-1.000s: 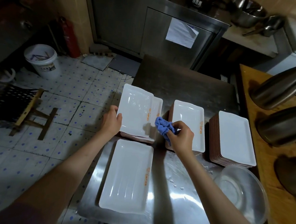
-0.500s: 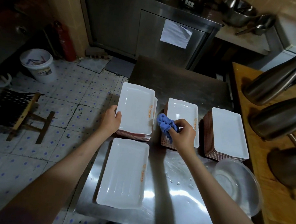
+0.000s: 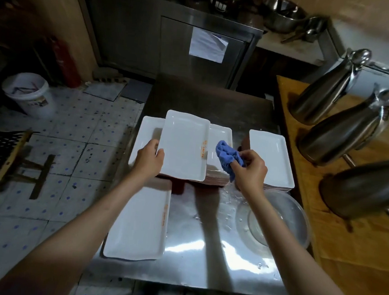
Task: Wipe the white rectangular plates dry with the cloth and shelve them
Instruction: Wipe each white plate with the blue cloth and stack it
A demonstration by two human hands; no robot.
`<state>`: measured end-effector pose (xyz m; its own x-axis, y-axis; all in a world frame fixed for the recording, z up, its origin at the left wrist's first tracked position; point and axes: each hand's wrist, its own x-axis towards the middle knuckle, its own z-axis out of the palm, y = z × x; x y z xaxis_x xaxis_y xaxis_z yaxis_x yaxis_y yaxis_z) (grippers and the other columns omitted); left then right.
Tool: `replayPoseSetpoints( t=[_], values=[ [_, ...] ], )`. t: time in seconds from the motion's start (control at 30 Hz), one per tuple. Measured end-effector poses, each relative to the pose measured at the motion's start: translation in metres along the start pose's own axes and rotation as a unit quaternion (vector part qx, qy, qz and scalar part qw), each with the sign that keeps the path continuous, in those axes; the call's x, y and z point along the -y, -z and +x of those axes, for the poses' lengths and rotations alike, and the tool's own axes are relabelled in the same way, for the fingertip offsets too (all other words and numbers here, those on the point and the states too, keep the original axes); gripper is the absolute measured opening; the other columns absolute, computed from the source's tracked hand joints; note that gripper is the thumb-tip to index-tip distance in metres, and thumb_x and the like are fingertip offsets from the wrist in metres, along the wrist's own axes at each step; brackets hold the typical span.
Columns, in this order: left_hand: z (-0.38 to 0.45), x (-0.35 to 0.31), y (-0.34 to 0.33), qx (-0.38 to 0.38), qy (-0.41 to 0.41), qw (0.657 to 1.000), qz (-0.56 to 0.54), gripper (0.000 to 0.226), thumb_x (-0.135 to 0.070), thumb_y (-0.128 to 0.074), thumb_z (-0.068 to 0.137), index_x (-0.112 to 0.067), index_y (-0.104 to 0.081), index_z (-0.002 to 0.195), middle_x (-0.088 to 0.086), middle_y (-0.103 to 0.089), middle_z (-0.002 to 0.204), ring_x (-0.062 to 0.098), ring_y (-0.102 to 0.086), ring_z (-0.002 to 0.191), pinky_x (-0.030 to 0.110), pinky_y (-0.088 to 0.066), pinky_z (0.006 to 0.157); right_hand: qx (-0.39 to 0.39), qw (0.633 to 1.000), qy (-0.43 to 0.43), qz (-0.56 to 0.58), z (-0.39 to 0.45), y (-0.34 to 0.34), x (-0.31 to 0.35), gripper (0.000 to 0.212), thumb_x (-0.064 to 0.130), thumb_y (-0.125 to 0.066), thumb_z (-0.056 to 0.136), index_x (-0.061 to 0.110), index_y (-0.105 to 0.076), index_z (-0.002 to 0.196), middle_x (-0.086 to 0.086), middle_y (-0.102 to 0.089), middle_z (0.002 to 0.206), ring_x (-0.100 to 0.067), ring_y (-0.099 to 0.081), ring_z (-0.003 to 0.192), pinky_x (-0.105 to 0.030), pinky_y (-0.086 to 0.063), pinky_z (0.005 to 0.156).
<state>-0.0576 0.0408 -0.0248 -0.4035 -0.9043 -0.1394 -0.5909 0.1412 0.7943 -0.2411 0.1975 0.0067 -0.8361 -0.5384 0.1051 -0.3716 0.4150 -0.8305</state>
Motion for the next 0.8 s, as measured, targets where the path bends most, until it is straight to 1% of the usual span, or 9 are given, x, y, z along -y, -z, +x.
replayPoseSetpoints(
  t=[0.07,0.23,0.4,0.47,0.5,0.57,0.63,0.7,0.8],
  values=[
    [-0.008,-0.005,-0.011,0.011,0.001,1.0,-0.017,0.021,-0.015,-0.041,0.098,-0.007,-0.052,0.114,0.008,-0.063,0.105,0.024,-0.056,0.089,0.03,-0.039,0.071,-0.008,1.0,-0.006,-0.006,-0.001,0.014,-0.005,0.009,0.008,-0.069,0.077,0.01,-0.062,0.083,0.014,-0.055,0.071,-0.003,-0.052,0.064,-0.01,-0.042,0.058],
    [-0.03,-0.025,-0.041,0.045,0.002,0.999,-0.008,0.029,-0.018,-0.04,0.1,-0.006,-0.046,0.127,0.01,-0.059,0.119,0.019,-0.052,0.096,0.029,-0.04,0.078,-0.019,0.999,-0.015,-0.021,-0.003,0.047,-0.022,0.01,0.009,-0.07,0.079,0.01,-0.063,0.085,0.004,-0.058,0.08,-0.011,-0.055,0.071,-0.024,-0.05,0.066],
    [-0.047,-0.038,-0.072,0.071,-0.013,0.997,-0.006,0.026,-0.016,-0.038,0.1,-0.006,-0.043,0.124,0.012,-0.058,0.113,0.022,-0.051,0.087,0.029,-0.037,0.074,-0.029,0.999,-0.005,-0.026,-0.003,0.08,-0.04,0.009,0.006,-0.069,0.079,0.009,-0.061,0.083,0.002,-0.058,0.081,-0.004,-0.052,0.067,-0.006,-0.043,0.057],
    [-0.053,-0.041,-0.083,0.079,-0.023,0.997,-0.001,0.027,-0.018,-0.039,0.1,-0.008,-0.042,0.125,0.01,-0.058,0.114,0.023,-0.053,0.086,0.031,-0.04,0.073,-0.032,0.999,-0.004,-0.019,-0.003,0.091,-0.049,0.01,0.005,-0.069,0.078,0.009,-0.061,0.083,0.002,-0.058,0.079,-0.005,-0.053,0.067,-0.007,-0.043,0.057],
    [-0.057,-0.044,-0.089,0.08,-0.024,0.996,0.001,0.027,-0.019,-0.04,0.099,-0.009,-0.042,0.125,0.007,-0.059,0.114,0.024,-0.054,0.085,0.031,-0.042,0.073,-0.034,0.999,-0.005,-0.016,-0.003,0.096,-0.054,0.01,0.006,-0.069,0.078,0.009,-0.06,0.083,0.003,-0.058,0.079,-0.006,-0.053,0.069,-0.012,-0.046,0.059],
    [-0.064,-0.051,-0.101,0.076,-0.021,0.997,0.005,0.023,-0.018,-0.041,0.099,-0.01,-0.042,0.12,-0.002,-0.057,0.104,0.019,-0.052,0.08,0.022,-0.041,0.066,-0.035,0.999,-0.006,-0.021,-0.001,0.106,-0.064,0.011,0.007,-0.069,0.077,0.01,-0.061,0.083,0.003,-0.059,0.079,-0.008,-0.054,0.07,-0.02,-0.048,0.062],
    [-0.071,-0.057,-0.112,0.095,-0.012,0.995,-0.021,0.02,-0.015,-0.042,0.099,-0.01,-0.042,0.118,0.001,-0.059,0.101,0.016,-0.05,0.073,0.014,-0.037,0.057,-0.032,0.999,-0.001,-0.026,0.0,0.116,-0.072,0.01,0.007,-0.069,0.077,0.009,-0.061,0.084,0.003,-0.059,0.078,-0.005,-0.053,0.068,-0.015,-0.046,0.059],
    [-0.075,-0.061,-0.124,0.114,-0.007,0.992,-0.062,0.026,-0.012,-0.043,0.098,-0.006,-0.041,0.123,0.012,-0.062,0.112,0.018,-0.054,0.081,0.023,-0.04,0.069,-0.033,0.999,0.002,-0.026,0.001,0.125,-0.078,0.01,0.007,-0.069,0.077,0.008,-0.062,0.083,0.002,-0.059,0.077,-0.008,-0.054,0.068,-0.016,-0.045,0.058],
    [-0.081,-0.066,-0.138,0.123,-0.002,0.99,-0.075,0.032,-0.012,-0.045,0.098,-0.003,-0.04,0.129,0.01,-0.058,0.119,0.019,-0.053,0.094,0.025,-0.039,0.078,-0.036,0.999,-0.003,-0.019,0.0,0.138,-0.085,0.009,0.007,-0.068,0.078,0.011,-0.061,0.083,0.007,-0.058,0.074,-0.008,-0.056,0.068,-0.022,-0.048,0.059]
  ],
)
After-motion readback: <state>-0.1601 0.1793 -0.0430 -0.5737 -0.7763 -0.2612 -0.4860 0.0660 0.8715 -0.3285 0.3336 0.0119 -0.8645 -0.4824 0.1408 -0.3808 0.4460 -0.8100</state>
